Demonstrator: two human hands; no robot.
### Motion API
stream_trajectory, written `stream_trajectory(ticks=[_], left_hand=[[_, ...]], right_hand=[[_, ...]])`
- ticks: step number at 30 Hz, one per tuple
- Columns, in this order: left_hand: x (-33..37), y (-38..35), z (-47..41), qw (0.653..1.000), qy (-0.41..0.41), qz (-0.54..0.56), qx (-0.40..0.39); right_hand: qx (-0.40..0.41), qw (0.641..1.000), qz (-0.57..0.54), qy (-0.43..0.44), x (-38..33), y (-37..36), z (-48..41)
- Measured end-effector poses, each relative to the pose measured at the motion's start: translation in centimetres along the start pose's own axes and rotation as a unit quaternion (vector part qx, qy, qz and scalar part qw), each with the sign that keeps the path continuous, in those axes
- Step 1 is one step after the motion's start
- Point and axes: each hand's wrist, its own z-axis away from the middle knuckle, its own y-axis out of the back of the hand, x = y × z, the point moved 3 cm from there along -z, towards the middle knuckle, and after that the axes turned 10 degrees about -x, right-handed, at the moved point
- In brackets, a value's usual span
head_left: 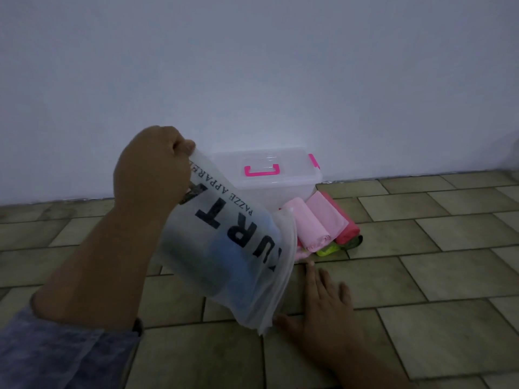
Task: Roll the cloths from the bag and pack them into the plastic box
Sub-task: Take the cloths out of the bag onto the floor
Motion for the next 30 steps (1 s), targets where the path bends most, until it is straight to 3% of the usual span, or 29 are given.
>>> stream_trajectory(ticks=[5, 7, 10, 11, 12, 14, 16, 17, 22, 25, 30], left_hand=[[-5.1, -1.9, 1.5, 0.994, 0.111, 0.005, 0.013], [-7.5, -3.5, 2.9, 0.977, 0.207, 0.003, -0.046], [-8.7, -6.3, 6.4, 0.898, 0.381, -0.061, -0.212], [-7.9, -7.0, 7.4, 0.893, 0.378, -0.083, -0.228], [-6.5, -7.7, 8.1, 0.917, 0.325, -0.083, -0.216], [-2.0, -9.1, 9.2, 0.975, 0.111, -0.016, -0.193], [2.0, -10.6, 10.2, 0.967, -0.074, 0.024, -0.243], [2.9, -11.4, 10.5, 0.957, -0.112, 0.006, -0.268], [-2.8, -14.2, 11.4, 0.907, -0.004, -0.097, -0.409], [-5.3, -14.2, 12.6, 0.896, -0.008, -0.073, -0.437], [-6.1, -14.1, 13.5, 0.902, -0.003, -0.057, -0.428]], right_hand=[[0.013, 1.0, -0.009, 0.002, -0.1, 0.1, 0.0], [0.014, 1.0, -0.005, 0.002, -0.2, 0.1, -0.1], [0.013, 1.0, 0.0, 0.007, -0.3, 0.1, -0.1], [0.01, 1.0, -0.002, 0.007, -0.4, 0.1, -0.1], [0.009, 1.0, -0.004, 0.007, -0.4, 0.1, -0.2], [0.01, 1.0, -0.004, 0.009, -0.4, 0.2, -0.2], [0.007, 1.0, -0.003, 0.01, -0.3, 0.2, -0.1], [0.008, 1.0, -0.002, 0.011, -0.2, 0.2, -0.1], [0.004, 1.0, 0.001, 0.01, -0.3, 0.3, 0.1], [-0.006, 0.999, -0.02, 0.024, -0.2, 1.0, 0.3], [0.137, 0.962, -0.194, 0.134, -3.1, 5.3, -0.2]])
